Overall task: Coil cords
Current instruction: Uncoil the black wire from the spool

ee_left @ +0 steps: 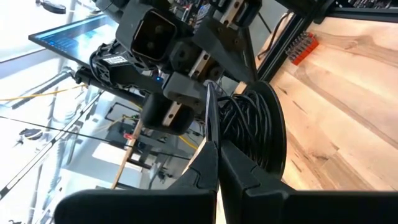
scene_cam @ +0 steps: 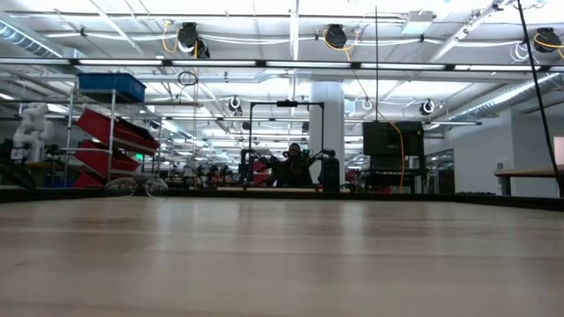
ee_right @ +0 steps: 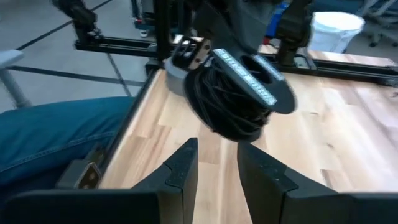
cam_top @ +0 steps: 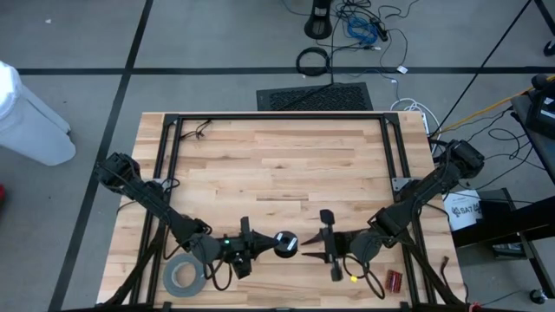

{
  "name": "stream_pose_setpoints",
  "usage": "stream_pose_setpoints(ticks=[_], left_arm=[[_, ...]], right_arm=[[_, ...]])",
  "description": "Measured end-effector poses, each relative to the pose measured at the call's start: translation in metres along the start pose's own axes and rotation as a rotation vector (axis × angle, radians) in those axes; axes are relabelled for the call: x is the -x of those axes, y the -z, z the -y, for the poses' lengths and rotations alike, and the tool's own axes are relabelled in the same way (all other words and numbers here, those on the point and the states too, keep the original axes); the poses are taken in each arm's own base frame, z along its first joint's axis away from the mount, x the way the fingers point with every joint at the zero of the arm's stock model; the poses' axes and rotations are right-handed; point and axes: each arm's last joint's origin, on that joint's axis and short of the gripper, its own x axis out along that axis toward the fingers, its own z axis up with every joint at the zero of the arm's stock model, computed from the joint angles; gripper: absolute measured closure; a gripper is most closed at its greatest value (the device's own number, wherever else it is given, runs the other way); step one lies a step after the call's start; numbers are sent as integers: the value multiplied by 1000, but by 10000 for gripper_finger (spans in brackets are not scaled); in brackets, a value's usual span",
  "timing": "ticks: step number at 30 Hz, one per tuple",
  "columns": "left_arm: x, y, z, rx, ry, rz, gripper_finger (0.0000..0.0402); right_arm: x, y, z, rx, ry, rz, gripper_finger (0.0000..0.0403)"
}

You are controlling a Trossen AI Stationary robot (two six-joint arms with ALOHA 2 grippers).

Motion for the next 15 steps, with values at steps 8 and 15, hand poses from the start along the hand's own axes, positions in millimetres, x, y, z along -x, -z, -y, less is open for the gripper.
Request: stream_pose_setpoints(ticks=[8,15], left_arm=[[0,0,0,-1,1,0,401],[0,0,0,-2,1,1,401]], right_arm=[[-4,-2,2,-16,-16,25,303],[-6,-3,5,-19,-33,24,303]])
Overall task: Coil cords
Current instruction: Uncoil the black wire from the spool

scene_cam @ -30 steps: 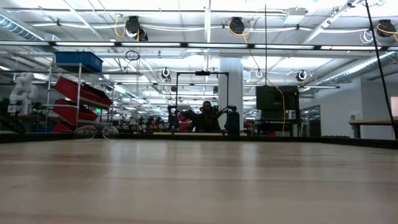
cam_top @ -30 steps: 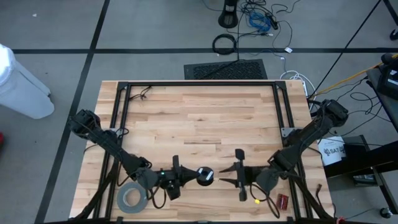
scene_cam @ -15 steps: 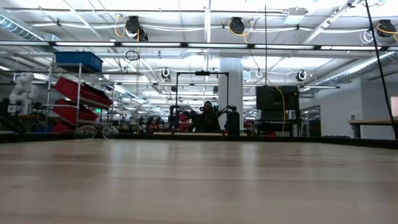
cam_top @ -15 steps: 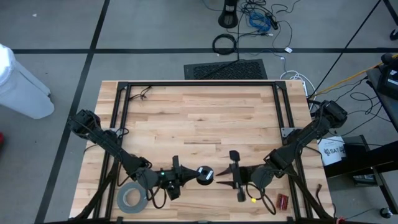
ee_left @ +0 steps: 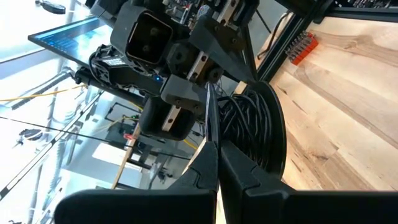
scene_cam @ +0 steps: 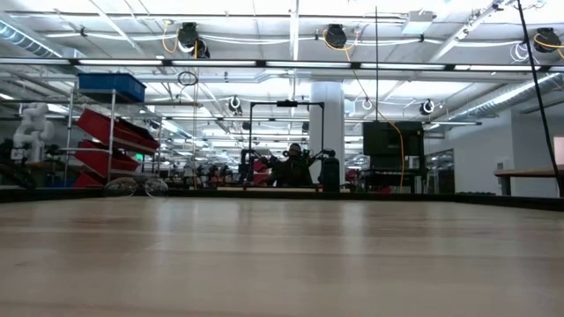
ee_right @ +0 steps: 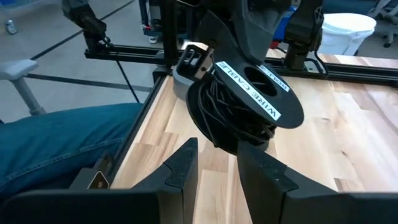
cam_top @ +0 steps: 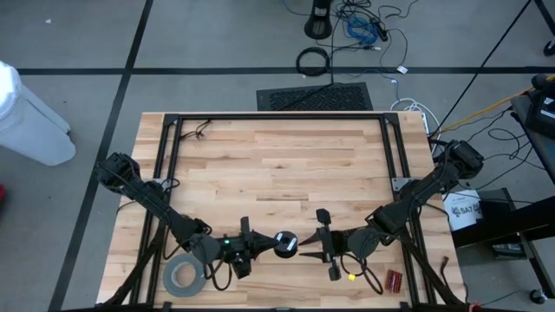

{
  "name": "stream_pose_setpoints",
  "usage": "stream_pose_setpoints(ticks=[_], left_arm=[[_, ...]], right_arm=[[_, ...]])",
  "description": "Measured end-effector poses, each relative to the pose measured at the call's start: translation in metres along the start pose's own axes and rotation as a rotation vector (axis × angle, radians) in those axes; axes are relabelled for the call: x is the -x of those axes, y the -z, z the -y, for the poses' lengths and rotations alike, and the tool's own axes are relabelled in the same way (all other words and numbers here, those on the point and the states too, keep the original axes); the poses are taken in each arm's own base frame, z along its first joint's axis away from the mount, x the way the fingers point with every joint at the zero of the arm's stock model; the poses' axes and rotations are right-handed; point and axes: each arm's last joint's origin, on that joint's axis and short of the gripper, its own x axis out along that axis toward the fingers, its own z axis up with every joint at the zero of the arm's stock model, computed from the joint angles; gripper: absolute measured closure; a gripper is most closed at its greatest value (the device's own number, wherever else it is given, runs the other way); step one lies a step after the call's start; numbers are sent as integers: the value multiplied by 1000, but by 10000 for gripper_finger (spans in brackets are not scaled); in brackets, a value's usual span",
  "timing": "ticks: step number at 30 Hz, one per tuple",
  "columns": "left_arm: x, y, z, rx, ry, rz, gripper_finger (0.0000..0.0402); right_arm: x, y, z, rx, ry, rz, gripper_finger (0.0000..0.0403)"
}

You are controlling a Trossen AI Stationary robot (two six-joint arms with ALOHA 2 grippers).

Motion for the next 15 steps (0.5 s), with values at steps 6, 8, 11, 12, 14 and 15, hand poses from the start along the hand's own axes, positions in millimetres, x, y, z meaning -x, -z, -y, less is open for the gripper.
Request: stream_pose_setpoints(ticks=[6,8,11,12,14,15], left_arm=[[0,0,0,0,0,1,401],[0,0,0,0,0,1,401],[0,0,0,0,0,1,401],[0,0,0,0,0,1,401],[0,0,0,0,1,2,401],[0,0,0,0,1,2,401]], right_arm=[[0,0,-1,-3,-43,-7,303],[0,0,-1,-3,-43,-7,303],[-1,0,0,-4,-37,-6,304],[-1,0,1,-6,-34,-7,306],[-2,-1,4,-10,-26,-6,313],[-3,-1,5,-11,-22,-7,317]])
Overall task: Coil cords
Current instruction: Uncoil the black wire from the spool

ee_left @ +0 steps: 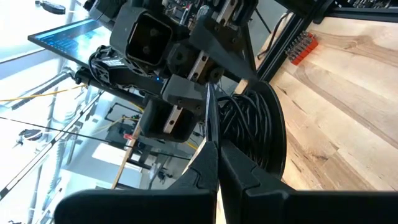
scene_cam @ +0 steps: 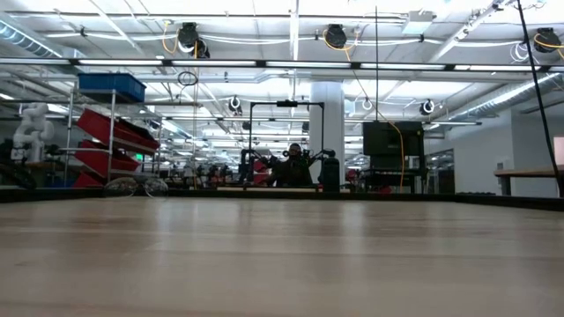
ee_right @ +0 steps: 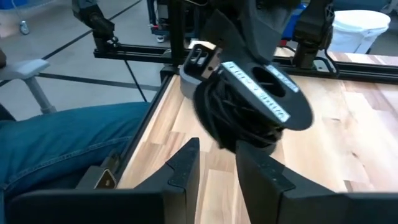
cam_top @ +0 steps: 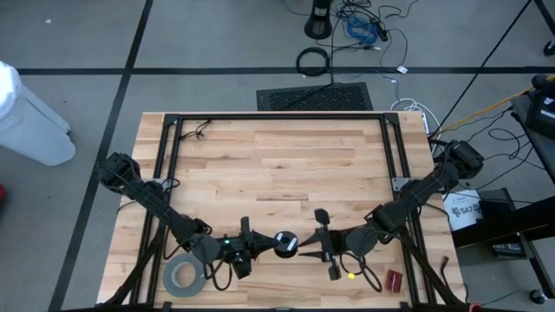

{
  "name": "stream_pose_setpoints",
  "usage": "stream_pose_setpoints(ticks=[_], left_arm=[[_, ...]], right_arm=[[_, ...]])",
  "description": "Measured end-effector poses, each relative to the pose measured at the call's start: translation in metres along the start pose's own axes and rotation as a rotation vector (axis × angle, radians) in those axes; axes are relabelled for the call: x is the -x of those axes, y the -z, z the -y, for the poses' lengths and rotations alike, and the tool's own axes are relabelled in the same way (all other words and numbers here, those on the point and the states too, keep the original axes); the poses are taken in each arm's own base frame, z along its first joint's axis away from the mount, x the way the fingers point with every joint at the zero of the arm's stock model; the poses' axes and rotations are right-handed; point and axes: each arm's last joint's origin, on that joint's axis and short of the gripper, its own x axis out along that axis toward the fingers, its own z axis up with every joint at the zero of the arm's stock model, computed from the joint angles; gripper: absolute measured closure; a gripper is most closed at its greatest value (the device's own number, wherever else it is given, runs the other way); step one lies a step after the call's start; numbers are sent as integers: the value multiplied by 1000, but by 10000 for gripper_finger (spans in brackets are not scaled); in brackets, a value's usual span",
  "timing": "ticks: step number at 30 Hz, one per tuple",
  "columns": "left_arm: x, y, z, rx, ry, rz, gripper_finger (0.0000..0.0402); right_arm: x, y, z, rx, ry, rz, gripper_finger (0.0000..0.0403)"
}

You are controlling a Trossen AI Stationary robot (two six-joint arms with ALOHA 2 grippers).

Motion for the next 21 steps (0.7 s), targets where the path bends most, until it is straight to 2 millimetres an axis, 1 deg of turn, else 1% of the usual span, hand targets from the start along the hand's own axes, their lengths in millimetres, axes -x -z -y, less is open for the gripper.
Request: stream_pose_setpoints(ticks=[7,13,18,21], left_arm=[[0,0,0,-2,5,6,401],[0,0,1,-3,7,3,401],[0,0,0,-3,0,-11,401],[0,1,0,3,-13,-36,401]], right_arm=[[-7,3,0,0,-32,-8,345],[-9,2,3,-11,-38,7,367],[-10,1,4,-33,-35,9,398],[-10,1,4,-44,-30,13,400]])
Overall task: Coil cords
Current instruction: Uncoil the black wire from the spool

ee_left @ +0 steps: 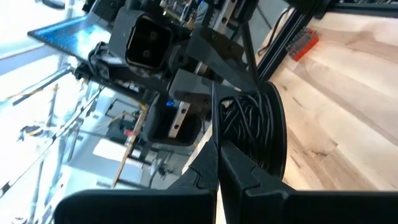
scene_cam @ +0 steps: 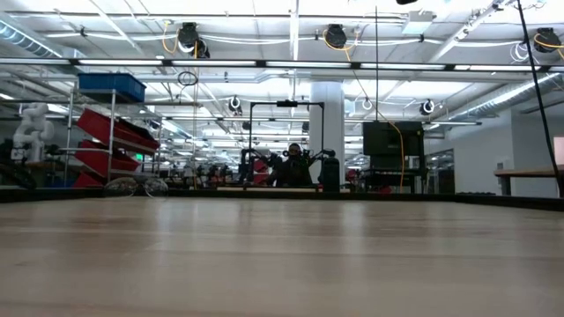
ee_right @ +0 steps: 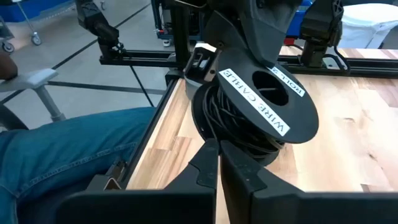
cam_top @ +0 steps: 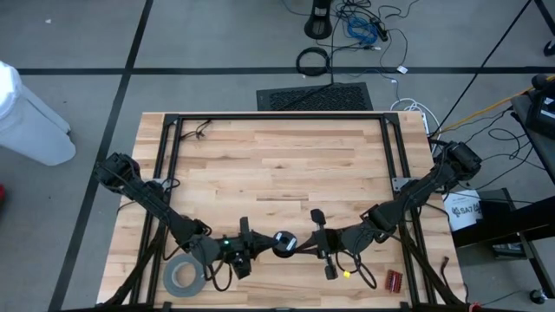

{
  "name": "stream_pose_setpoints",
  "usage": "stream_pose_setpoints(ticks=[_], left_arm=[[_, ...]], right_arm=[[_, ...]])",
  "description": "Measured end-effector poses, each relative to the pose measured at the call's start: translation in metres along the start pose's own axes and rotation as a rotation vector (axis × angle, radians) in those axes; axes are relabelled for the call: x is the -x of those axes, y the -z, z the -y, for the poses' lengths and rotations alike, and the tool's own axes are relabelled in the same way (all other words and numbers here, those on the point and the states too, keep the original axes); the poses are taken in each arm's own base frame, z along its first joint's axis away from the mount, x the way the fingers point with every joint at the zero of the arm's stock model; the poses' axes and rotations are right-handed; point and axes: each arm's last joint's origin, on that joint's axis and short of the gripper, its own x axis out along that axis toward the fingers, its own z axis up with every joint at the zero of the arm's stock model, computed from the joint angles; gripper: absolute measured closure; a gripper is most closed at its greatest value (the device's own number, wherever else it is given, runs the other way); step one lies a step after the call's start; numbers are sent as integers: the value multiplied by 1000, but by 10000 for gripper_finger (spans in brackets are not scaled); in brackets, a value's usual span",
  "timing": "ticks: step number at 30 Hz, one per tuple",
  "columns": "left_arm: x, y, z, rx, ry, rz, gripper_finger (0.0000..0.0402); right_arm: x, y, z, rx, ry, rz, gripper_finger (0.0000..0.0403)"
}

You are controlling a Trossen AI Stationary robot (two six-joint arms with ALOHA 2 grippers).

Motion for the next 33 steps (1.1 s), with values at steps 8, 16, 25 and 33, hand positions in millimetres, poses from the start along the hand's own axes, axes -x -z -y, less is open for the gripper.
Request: stream_pose_setpoints(ticks=[8,16,25,33], left_arm=[[0,2,0,-8,-23,-57,401],[-3,7,-2,31,-37,-102,401],[-11,17,-10,135,-121,-194,401],[-23,21,-27,272,-204,-237,401]], right_arm=[[0,-1,0,-25,-1,13,402],[0,-8,-2,-49,-15,76,403],[0,-12,1,-73,93,138,403],[-16,-10,9,-59,141,202,403]])
